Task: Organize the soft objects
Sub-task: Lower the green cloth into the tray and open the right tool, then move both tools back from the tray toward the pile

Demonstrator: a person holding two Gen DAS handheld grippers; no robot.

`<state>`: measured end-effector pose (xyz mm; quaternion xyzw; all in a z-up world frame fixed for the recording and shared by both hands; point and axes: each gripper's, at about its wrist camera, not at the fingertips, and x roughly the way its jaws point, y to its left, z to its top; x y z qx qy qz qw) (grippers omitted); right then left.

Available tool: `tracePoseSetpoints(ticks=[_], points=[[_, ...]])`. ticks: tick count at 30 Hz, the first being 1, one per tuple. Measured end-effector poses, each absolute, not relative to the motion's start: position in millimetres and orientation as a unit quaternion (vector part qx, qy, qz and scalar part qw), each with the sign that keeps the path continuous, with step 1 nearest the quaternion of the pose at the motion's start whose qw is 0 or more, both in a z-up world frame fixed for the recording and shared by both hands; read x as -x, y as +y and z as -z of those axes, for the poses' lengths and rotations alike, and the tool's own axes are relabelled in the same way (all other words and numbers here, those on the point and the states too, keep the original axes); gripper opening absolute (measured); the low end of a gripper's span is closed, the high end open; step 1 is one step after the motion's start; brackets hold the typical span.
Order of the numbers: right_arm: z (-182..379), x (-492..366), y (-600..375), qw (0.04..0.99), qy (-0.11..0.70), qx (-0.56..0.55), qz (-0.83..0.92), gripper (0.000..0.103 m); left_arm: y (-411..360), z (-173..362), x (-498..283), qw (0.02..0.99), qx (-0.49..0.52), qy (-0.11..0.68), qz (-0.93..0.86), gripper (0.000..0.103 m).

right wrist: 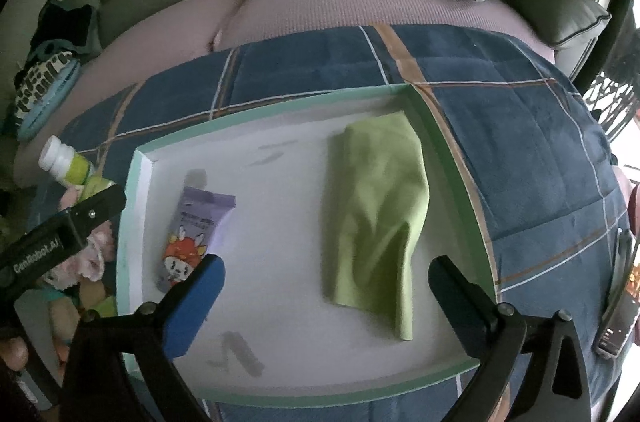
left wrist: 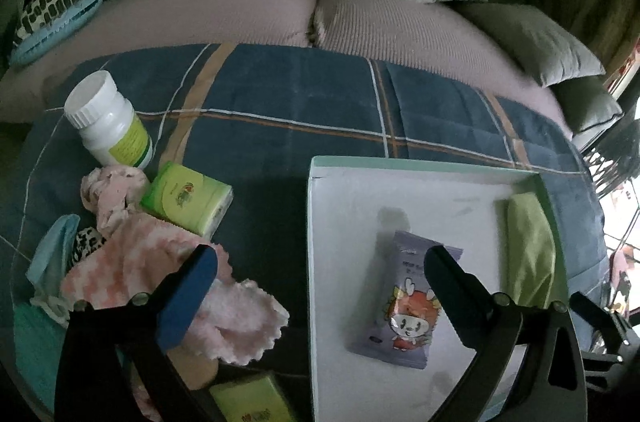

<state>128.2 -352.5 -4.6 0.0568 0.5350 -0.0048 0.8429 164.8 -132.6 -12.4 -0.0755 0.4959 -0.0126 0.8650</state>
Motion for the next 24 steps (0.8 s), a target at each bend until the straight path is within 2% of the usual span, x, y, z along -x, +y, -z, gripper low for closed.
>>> tracePoseSetpoints(ticks=[17,24], points=[[-14,-124,-365,0.865,0.492,-0.087,0.045,0.103,-92,-25,-145,0.893,0.129,0.432,-0.007,0.103],[-20,-123,-361,0.876,0.471,-0.101,0.024,0.103,-67,-48,-133,0.911,0.121,0.39,-0.049,0.103]])
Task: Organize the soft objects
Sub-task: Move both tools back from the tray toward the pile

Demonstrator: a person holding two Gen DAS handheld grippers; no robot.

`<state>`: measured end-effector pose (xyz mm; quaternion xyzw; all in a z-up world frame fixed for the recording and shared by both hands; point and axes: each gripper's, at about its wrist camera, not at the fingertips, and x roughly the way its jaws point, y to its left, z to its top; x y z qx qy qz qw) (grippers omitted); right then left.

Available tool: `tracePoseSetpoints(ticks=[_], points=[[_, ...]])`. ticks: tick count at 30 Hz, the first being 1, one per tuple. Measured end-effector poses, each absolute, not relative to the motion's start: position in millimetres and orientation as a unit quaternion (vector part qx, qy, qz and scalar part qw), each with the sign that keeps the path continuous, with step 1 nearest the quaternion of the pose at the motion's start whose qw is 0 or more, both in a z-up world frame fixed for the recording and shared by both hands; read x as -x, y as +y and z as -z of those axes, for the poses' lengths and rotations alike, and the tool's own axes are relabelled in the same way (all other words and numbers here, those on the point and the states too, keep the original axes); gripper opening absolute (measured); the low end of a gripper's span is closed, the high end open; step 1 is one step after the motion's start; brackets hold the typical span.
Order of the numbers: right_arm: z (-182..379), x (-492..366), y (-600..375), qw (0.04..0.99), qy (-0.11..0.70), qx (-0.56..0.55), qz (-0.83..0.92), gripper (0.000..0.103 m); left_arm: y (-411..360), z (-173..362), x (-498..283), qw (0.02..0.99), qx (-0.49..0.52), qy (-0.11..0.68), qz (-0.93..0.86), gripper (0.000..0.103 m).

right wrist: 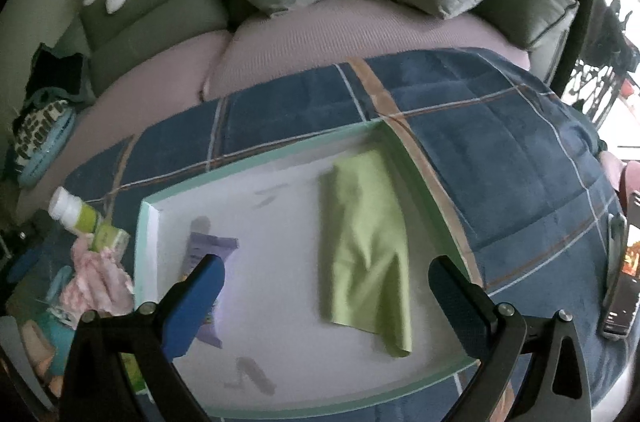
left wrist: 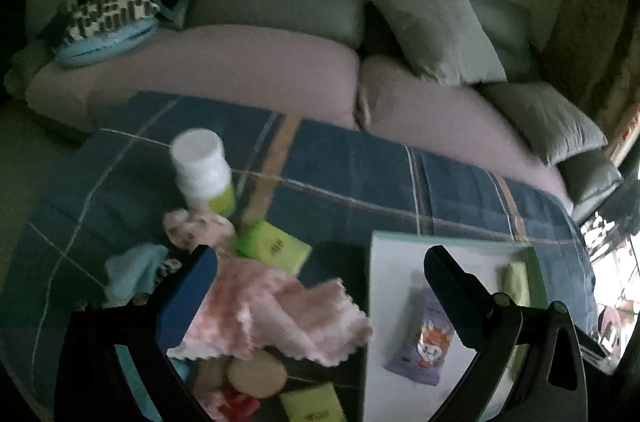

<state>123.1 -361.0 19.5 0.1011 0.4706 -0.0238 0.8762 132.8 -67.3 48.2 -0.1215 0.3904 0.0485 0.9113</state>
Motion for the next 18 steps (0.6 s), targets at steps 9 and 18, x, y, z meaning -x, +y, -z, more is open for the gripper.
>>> tracePoseSetpoints(ticks=[9,18], points=[[-14,-135,-313,0.881,0.467,-0.067,-0.033,0.103,-15,-55,-117,0.912,0.14,0.368,-0.113,0.103],[-19,-140,-274,0.878,0.468,-0.052,-0.082,0.103,51,-61,-85,0.901,0.182,0.349,-0.182,0.103]])
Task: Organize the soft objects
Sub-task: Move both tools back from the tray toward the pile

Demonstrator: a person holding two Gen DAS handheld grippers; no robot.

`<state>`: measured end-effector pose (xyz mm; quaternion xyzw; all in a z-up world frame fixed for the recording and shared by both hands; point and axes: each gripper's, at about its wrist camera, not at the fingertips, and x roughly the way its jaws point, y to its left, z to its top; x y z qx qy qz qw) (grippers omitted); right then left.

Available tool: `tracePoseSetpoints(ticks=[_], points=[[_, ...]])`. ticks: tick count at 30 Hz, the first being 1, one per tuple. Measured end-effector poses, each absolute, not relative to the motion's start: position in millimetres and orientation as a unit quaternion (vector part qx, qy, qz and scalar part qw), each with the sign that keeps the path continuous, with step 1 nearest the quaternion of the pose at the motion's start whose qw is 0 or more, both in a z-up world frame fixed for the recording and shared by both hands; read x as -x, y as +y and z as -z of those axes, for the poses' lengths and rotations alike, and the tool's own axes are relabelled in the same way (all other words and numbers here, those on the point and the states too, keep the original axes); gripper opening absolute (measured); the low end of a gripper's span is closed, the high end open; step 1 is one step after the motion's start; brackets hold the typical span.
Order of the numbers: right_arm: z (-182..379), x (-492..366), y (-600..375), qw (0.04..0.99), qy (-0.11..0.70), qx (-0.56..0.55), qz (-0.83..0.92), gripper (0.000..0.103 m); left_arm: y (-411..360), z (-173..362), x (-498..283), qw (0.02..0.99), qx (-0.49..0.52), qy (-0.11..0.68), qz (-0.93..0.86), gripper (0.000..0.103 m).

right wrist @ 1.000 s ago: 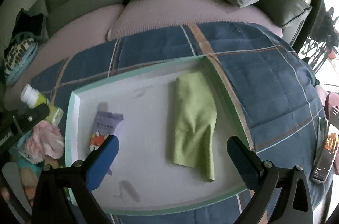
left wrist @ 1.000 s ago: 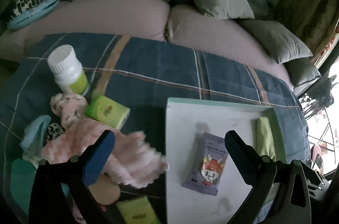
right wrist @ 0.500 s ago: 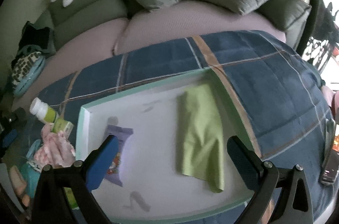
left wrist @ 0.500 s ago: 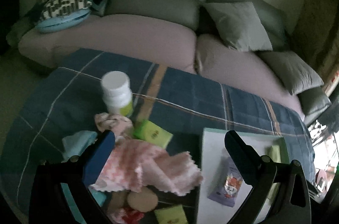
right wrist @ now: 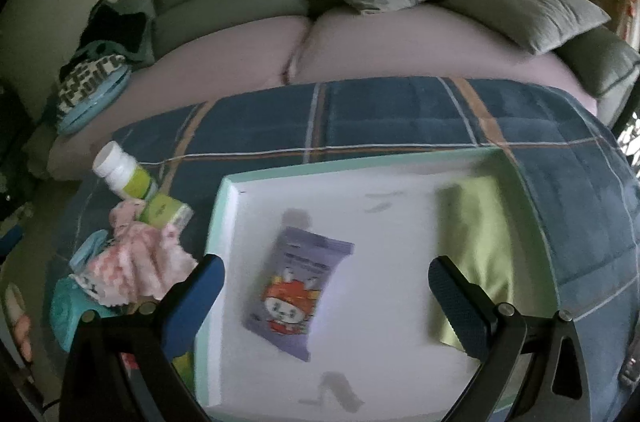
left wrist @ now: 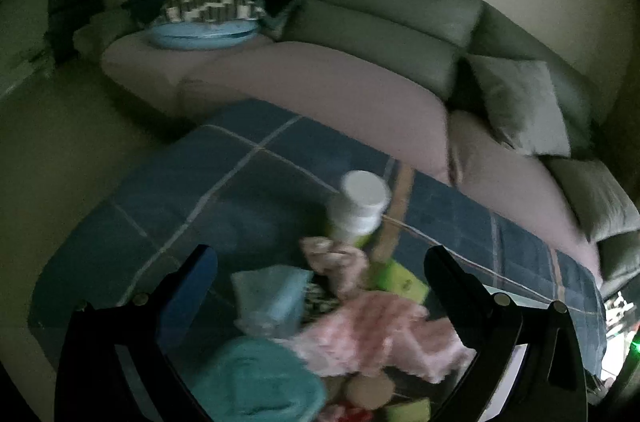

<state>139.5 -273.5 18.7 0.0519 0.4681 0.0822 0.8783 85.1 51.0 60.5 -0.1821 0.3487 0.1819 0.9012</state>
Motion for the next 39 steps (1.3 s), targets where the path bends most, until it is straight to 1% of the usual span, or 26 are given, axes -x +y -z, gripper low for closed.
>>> tracePoseSetpoints(ticks=[6,10,15,18,22,27,28,29,32,34,35,37,39], points=[[-25,-146,-247,0.879,0.459,-0.051,-0.114,0.103,77,-47,-84,0.886,0.194,0.376,-0.189,0.103],[-26,-149,-229,0.878,0.458,-0.041,-0.129,0.103,85,-47,-86,0.884,0.184,0.385,-0.191,0.103],[-28,-149,-200,0.877,0.454,-0.015,-0.156,0.103,94,-50,-97,0.888,0.187,0.4,-0.132,0.103],[-25,-147,-182,0.87,0.459,-0.005,-0.179,0.103,98,-50,-109,0.884,0.175,0.424,-0.09,0.103],[-18,-146,-157,0.859,0.47,0.01,-0.202,0.103,95,-45,-123,0.873,0.129,0.468,-0.052,0.103],[-7,-144,-134,0.845,0.486,0.028,-0.221,0.102,97,-32,-136,0.851,0.121,0.51,-0.023,0.103],[-5,-143,-131,0.843,0.489,0.031,-0.224,0.099,96,-30,-140,0.848,0.112,0.517,-0.026,0.103],[-3,-143,-128,0.841,0.491,0.032,-0.226,0.095,96,-29,-142,0.847,0.103,0.52,-0.029,0.103],[4,-144,-123,0.833,0.501,0.028,-0.231,0.087,95,-22,-149,0.838,0.084,0.538,-0.025,0.103],[8,-145,-119,0.828,0.506,0.026,-0.24,0.083,96,-15,-156,0.828,0.084,0.554,-0.014,0.103],[11,-145,-117,0.824,0.51,0.026,-0.245,0.079,96,-11,-158,0.824,0.085,0.56,-0.011,0.103],[15,-146,-113,0.819,0.516,0.026,-0.251,0.072,97,-1,-165,0.811,0.088,0.579,-0.005,0.103],[19,-146,-109,0.814,0.521,0.028,-0.255,0.068,98,8,-170,0.798,0.089,0.595,-0.006,0.103]])
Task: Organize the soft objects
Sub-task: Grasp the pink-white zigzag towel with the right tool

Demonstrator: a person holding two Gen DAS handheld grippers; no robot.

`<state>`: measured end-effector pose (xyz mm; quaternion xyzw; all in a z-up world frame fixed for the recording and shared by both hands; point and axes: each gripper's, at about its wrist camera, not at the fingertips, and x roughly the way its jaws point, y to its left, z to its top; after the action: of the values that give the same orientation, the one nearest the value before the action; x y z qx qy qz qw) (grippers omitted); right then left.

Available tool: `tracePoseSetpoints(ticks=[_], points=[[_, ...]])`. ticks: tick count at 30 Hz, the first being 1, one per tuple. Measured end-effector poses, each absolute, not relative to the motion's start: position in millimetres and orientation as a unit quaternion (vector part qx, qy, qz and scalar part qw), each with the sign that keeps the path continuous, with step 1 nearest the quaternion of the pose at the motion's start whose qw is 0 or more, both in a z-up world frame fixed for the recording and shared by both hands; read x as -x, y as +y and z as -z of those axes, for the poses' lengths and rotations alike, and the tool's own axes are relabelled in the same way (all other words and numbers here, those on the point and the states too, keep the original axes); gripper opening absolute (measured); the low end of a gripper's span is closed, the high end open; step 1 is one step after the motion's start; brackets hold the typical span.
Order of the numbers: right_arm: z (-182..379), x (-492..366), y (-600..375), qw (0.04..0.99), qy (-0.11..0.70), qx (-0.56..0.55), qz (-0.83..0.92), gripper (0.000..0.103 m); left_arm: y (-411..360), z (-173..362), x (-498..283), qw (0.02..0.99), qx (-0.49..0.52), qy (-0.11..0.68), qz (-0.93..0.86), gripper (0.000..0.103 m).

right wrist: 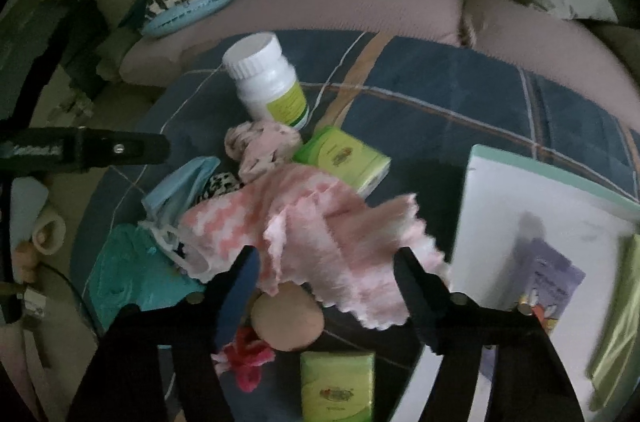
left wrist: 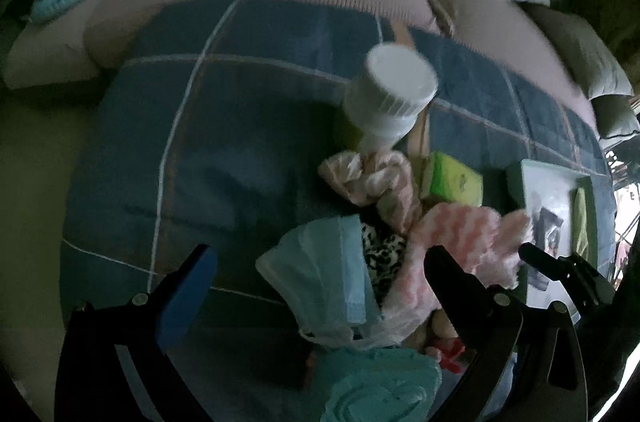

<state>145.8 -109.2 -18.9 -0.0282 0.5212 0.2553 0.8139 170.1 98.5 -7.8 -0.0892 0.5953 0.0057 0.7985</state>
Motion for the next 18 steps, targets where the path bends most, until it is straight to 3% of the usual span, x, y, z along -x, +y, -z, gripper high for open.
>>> tracePoseSetpoints(ticks=[4,7,9,11,14,16,18], points=[[27,-146,-102,0.806,0.531,0.032,-0.261,0.061,99,24,-179,0.774,0.092,0.627,0.005,0.103],[34,-147,-99,0.8,0.54,0.032,-0.26,0.048,100,34,-184,0.758,0.08,0.647,-0.004,0.103],[38,-148,-99,0.798,0.544,0.032,-0.258,0.047,101,37,-187,0.753,0.076,0.654,-0.002,0.103],[41,-149,-99,0.796,0.547,0.03,-0.258,0.036,102,40,-190,0.748,0.078,0.659,0.001,0.101],[44,-150,-99,0.792,0.552,0.028,-0.259,0.033,102,45,-194,0.743,0.079,0.665,0.003,0.088],[46,-151,-100,0.788,0.556,0.025,-0.261,0.028,102,49,-196,0.739,0.083,0.668,0.005,0.072],[48,-152,-100,0.786,0.56,0.023,-0.262,0.028,105,55,-197,0.733,0.093,0.674,0.007,0.069]])
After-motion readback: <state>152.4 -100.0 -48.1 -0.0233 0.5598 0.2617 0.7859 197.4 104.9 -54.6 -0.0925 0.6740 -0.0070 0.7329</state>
